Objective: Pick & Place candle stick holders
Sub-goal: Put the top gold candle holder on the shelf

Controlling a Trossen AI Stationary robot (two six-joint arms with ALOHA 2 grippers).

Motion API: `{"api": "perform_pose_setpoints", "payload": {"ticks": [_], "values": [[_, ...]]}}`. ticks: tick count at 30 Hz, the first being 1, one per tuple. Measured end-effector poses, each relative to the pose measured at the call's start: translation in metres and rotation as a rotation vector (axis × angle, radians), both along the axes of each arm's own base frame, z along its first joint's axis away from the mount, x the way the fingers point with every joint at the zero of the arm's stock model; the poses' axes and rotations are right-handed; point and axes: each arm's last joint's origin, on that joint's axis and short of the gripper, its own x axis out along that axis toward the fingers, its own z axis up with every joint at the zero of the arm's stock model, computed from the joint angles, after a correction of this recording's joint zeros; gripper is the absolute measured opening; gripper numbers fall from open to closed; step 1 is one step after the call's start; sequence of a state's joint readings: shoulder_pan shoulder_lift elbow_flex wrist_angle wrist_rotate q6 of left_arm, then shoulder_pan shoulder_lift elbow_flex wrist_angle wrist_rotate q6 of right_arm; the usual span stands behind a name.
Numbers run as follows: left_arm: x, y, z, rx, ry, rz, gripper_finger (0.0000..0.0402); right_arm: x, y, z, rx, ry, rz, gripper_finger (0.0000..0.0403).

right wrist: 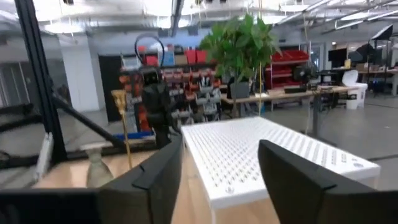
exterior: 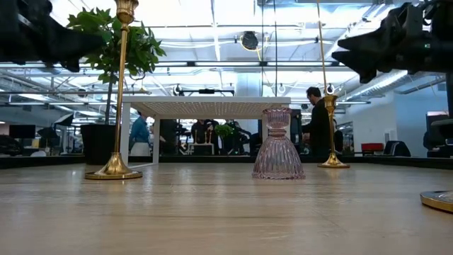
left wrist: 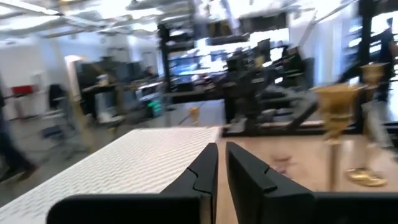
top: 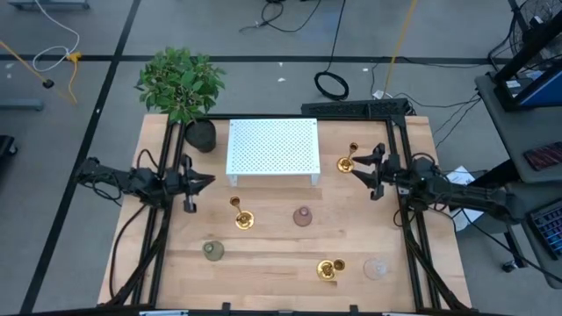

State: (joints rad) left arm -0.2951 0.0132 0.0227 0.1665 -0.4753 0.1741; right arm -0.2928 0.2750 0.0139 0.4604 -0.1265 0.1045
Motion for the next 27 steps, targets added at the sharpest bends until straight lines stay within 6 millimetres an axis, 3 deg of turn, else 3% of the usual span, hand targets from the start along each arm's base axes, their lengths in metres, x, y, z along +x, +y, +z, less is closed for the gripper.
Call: {"api": "perform_pose_setpoints", "payload": {"ticks": [6,10,14,27], "values": [[0.0,0.001,-0.001,-0.025,0.002,0.018,0.01,0.003,-0.005,-0.005,0.002,0.056,-0.137,0.0241],[0.0,0.0,0.002,-0.008,-0.021,0.009,0.0157,0.002,-0.01,-0.006,-0.029,0.079,-0.32,0.0245],[0.0,0.0,0.002,-0.01,-0.023,-0.004,0.0197,0.001,-0.012,-0.007,-0.014,0.091,-0.395,0.0245],[-0.002,0.001,0.01,-0.022,-0.107,0.0,0.0214,-0.001,-0.03,-0.017,0.018,0.199,-0.573,0.0245]]}}
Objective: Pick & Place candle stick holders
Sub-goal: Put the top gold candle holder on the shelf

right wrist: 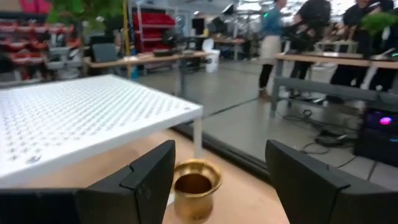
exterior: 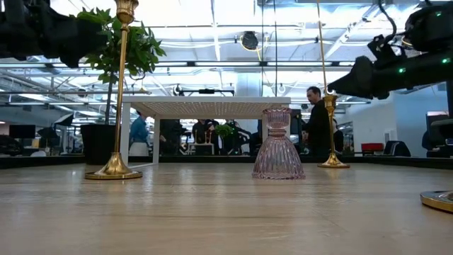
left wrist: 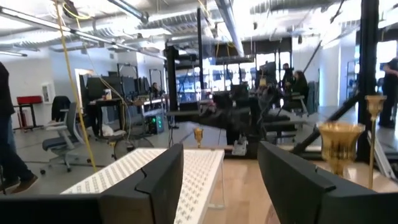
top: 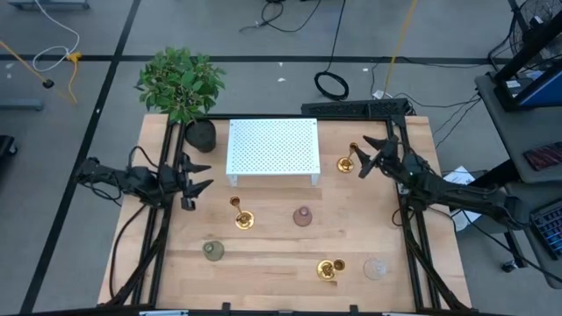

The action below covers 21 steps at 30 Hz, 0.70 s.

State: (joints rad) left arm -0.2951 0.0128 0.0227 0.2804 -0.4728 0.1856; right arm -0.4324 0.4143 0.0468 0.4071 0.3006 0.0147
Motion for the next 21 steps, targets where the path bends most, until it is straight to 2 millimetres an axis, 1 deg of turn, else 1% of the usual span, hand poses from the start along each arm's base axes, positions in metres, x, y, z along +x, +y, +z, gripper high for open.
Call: {"api": "perform_pose_setpoints", "payload": {"ticks": [4,11,17,21], "values": [[0.0,0.0,0.001,-0.005,-0.015,0.0,0.0214,0.003,-0.003,-0.004,0.053,0.013,0.083,0.0245],[0.0,0.0,0.001,-0.015,-0.018,-0.003,0.0214,0.006,-0.011,-0.014,0.095,0.088,0.039,0.0245],[0.0,0.0,0.002,-0.015,-0.018,-0.003,0.0214,0.01,-0.015,-0.021,0.145,0.116,0.087,0.0245],[0.0,0.0,0.001,-0.015,-0.018,-0.002,0.0214,0.013,-0.016,-0.027,0.176,0.14,0.086,0.0245]]}}
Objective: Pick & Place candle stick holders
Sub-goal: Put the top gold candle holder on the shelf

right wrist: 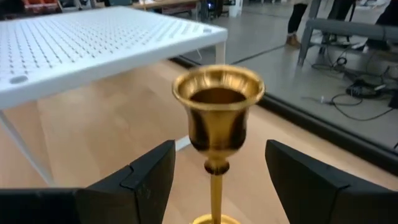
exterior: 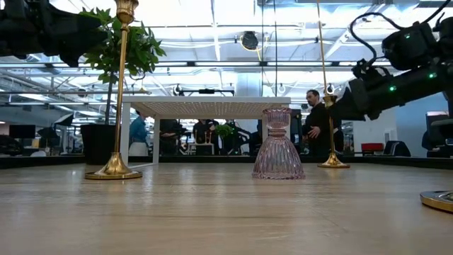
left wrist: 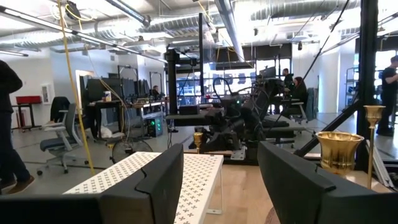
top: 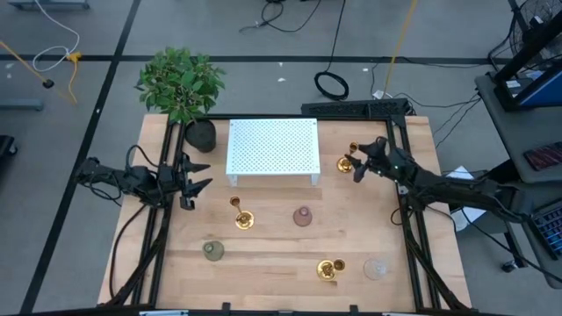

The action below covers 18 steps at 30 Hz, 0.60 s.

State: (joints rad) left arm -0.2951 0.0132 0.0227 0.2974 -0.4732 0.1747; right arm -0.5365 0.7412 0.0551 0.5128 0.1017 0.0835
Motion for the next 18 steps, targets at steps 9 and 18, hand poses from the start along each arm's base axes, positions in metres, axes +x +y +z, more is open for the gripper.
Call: {"api": "perform_pose_setpoints", "payload": {"ticks": [9,18], "values": [[0.0,0.0,0.0,0.005,0.001,0.001,0.0214,0.0045,-0.0027,-0.0085,0.017,0.054,0.002,0.0208],[0.0,0.0,0.0,0.005,0.001,0.001,0.0214,0.0073,-0.0047,-0.0091,0.0,0.048,0.001,0.0101]]}}
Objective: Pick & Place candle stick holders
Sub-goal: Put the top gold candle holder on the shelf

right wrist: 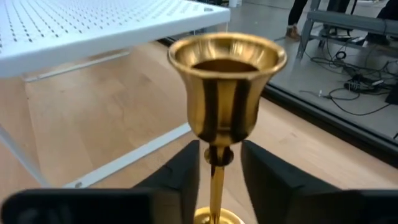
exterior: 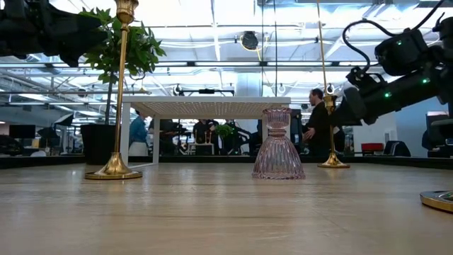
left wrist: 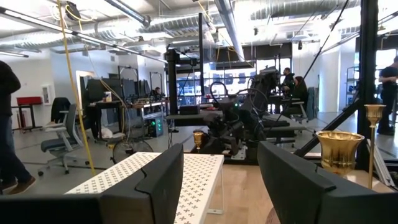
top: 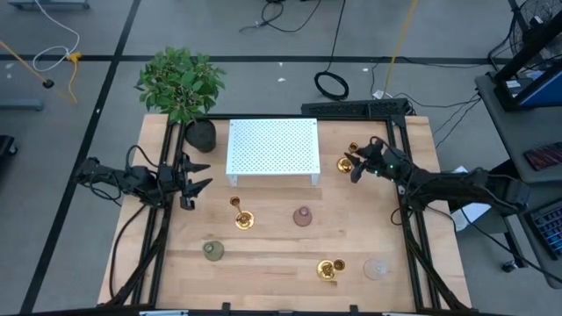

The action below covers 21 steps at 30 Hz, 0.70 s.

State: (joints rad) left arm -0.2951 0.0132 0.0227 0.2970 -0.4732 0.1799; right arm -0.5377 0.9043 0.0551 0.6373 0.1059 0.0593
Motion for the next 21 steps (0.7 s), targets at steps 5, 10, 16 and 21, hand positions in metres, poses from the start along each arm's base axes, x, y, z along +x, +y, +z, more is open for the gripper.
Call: {"api": "perform_pose_setpoints", "payload": {"ticks": [5,10,16,21], "values": [[0.0,0.0,0.0,-0.001,0.0,0.0,0.0214,0.0,0.0,-0.001,0.005,0.009,0.0,0.0031],[0.0,0.0,0.0,-0.009,-0.001,-0.003,0.0214,0.002,-0.001,0.005,-0.014,-0.059,-0.004,0.0017],[0.0,0.0,0.0,-0.034,-0.004,-0.011,0.0214,0.01,-0.006,0.018,-0.024,-0.067,0.0,0.001],[0.0,0.0,-0.001,-0.052,-0.002,-0.017,0.0214,0.027,-0.016,0.051,0.002,0.004,0.003,0.0012]]}}
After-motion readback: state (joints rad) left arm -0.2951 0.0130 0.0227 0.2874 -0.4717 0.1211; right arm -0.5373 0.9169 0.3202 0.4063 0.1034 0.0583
